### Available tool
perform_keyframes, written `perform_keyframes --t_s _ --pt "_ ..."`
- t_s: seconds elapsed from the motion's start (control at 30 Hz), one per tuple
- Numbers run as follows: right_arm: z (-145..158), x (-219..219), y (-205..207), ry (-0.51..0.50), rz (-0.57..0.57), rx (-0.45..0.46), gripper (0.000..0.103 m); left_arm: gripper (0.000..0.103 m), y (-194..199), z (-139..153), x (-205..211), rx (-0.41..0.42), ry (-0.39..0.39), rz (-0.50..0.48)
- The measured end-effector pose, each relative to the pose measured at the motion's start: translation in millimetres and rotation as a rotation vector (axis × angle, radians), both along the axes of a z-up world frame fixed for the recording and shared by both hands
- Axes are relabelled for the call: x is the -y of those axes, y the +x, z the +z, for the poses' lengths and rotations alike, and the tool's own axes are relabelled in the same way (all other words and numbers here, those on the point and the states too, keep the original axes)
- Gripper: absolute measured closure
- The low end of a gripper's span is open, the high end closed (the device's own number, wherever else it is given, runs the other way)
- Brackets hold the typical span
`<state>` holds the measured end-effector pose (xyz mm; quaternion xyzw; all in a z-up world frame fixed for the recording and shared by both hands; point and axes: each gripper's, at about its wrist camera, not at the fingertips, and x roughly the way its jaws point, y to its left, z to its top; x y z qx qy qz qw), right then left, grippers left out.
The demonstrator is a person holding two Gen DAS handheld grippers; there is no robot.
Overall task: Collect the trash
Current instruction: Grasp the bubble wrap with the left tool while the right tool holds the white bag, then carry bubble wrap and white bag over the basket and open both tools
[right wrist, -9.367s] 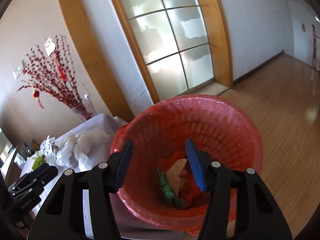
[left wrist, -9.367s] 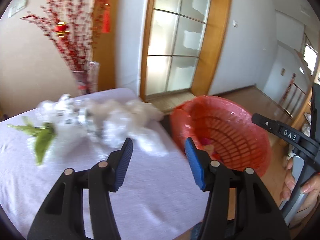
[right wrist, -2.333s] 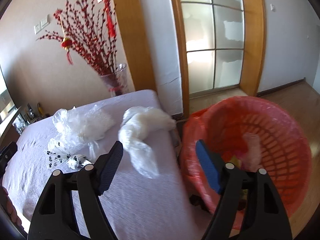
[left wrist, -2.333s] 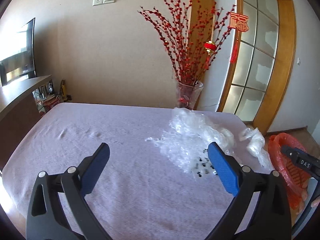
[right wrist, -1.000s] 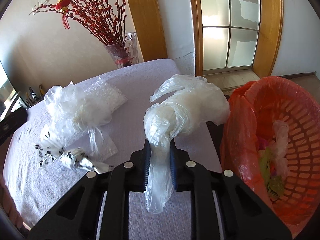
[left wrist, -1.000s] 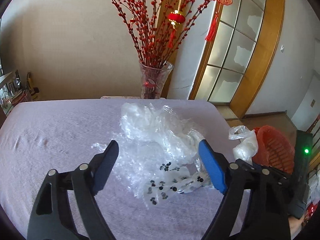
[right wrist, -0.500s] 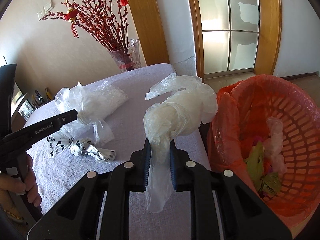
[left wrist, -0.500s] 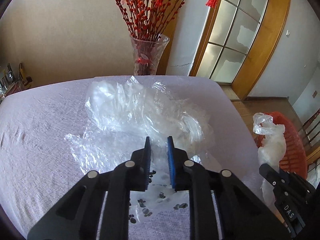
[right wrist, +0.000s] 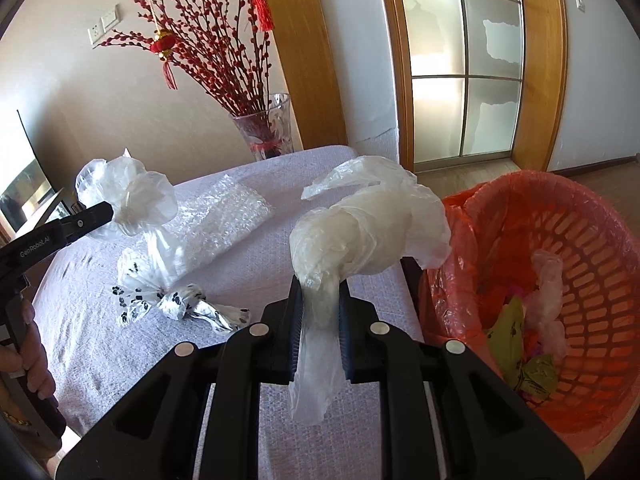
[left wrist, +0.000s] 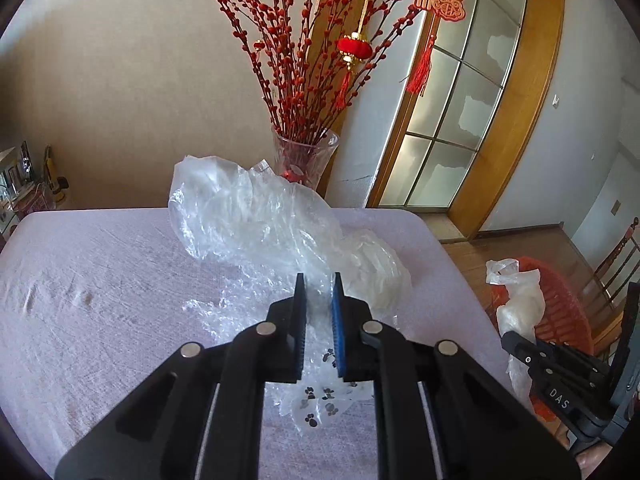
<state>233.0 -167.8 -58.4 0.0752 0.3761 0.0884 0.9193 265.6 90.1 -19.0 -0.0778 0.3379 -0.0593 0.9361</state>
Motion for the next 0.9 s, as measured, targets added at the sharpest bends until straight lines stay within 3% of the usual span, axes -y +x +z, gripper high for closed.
perform_keyframes --t_s 0.53,0.9 --pt "27.5 26.6 -26.2 -0.011 -0.041 0.070 0.087 0.091 -24.5 30.8 25.5 0.084 -0.036 -0.069" --pt "43.1 71.2 -45.9 0.006 -0.145 0.107 0.087 0.091 -40.7 39.0 77.4 0.099 -0.050 -0.182"
